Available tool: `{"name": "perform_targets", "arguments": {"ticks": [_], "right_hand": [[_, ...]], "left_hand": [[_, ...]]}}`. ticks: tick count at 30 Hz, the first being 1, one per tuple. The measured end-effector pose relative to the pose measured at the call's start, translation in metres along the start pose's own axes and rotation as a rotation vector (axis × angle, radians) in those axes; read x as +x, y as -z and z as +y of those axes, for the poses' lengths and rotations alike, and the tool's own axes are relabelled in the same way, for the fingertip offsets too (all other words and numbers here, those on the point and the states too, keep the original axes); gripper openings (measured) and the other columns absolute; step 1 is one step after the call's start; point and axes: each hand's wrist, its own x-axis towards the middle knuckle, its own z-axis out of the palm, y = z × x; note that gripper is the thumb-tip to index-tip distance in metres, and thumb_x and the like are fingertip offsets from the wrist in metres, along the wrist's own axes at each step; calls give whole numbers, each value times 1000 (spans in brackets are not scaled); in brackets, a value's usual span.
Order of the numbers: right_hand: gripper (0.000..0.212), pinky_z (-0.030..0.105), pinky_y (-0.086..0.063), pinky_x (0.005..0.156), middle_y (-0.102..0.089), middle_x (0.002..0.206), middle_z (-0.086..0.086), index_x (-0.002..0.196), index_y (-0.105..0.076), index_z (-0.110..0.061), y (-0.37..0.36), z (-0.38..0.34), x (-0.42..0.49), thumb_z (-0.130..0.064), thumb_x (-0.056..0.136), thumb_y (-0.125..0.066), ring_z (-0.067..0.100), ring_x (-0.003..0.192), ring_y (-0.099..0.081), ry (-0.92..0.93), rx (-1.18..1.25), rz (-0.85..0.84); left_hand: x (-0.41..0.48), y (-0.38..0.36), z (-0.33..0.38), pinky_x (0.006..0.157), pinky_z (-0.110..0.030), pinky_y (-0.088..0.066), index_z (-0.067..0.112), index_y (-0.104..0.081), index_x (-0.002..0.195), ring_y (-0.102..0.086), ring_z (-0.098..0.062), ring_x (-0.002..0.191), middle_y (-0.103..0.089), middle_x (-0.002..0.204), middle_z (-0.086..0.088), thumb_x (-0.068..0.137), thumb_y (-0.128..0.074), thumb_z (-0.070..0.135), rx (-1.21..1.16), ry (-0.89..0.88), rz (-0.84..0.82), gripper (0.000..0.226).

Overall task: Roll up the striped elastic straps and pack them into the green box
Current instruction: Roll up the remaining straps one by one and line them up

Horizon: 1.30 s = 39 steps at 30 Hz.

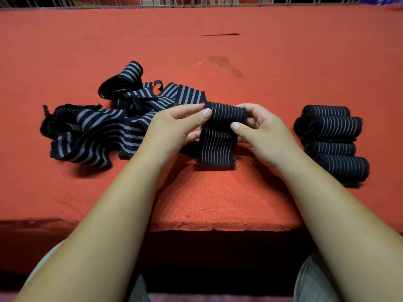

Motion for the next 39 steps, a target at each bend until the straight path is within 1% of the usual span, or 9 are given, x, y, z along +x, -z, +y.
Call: {"name": "perform_targets", "arguments": {"ticks": [3, 7, 11, 14, 17, 24, 28, 32, 39], "right_hand": [[35, 45, -62, 91, -76, 117, 3, 130, -64, -20, 1, -1, 0, -1, 100, -68, 14, 99, -72, 31, -48, 2], [32, 30, -59, 78, -76, 111, 4, 132, -67, -24, 1, -5, -1, -15, 102, -72, 12, 87, -70, -8, 1, -7], [28, 37, -59, 82, -76, 99, -1, 130, -71, -17, 0, -6, -1, -33, 109, -62, 14, 85, -69, -89, 87, 19], [26, 48, -63, 92, -78, 111, 9, 132, -70, -13, 0, -5, -1, -22, 110, -61, 20, 94, -73, -80, 105, 18], [26, 60, -57, 101, -76, 119, 17, 133, -68, -13, -1, -2, 0, -10, 107, -63, 34, 107, -75, -75, 120, 18], [41, 35, -58, 92, -75, 121, 12, 135, -66, -24, 1, 0, -1, -1, 102, -65, 16, 103, -70, -13, 47, -19], [36, 43, -58, 102, -76, 127, 5, 132, -71, -28, 1, -2, 0, -24, 97, -77, 25, 119, -73, -39, 151, -9], [29, 43, -59, 103, -77, 128, 9, 134, -70, -15, 1, -4, -1, -18, 105, -68, 29, 120, -74, -36, 187, 12], [40, 47, -53, 112, -75, 128, 4, 132, -71, -33, 8, -7, -2, -21, 94, -75, 26, 127, -68, 61, 96, 0]], "left_hand": [[4, 4, -2, 104, -40, -60, 8, -75, 130, -78, -23, 112, -80, 123, -8, 94, -84, 21, -10, 17, -6, 39], [5, 6, -2, 104, -37, -59, 9, -76, 122, -77, -21, 115, -80, 120, -8, 96, -79, 8, -41, 6, -37, 26], [5, 7, -1, 99, -30, -59, 13, -74, 128, -75, -18, 119, -79, 124, -6, 97, -75, 3, -32, -2, -78, 32], [3, 5, -2, 104, -32, -59, 9, -75, 125, -77, -18, 115, -81, 120, -6, 97, -77, 5, -60, 29, -48, 29], [0, 5, -2, 105, -33, -58, 10, -78, 121, -78, -16, 112, -83, 115, -3, 97, -76, 6, 9, 15, -14, 25], [1, 3, 0, 105, -31, -59, 8, -75, 127, -79, -15, 110, -82, 116, -3, 97, -80, 18, -54, 47, 8, 32], [4, 6, -2, 108, -36, -57, 6, -74, 128, -77, -17, 115, -81, 120, -6, 94, -82, 13, -63, 20, 20, 36], [5, 7, -4, 111, -39, -55, 3, -72, 131, -76, -22, 119, -80, 124, -10, 92, -84, 12, -89, 8, -4, 41], [3, 4, 2, 93, -23, -60, 3, -72, 128, -78, -17, 111, -81, 118, -8, 93, -82, 14, -131, 54, -1, 38]]}}
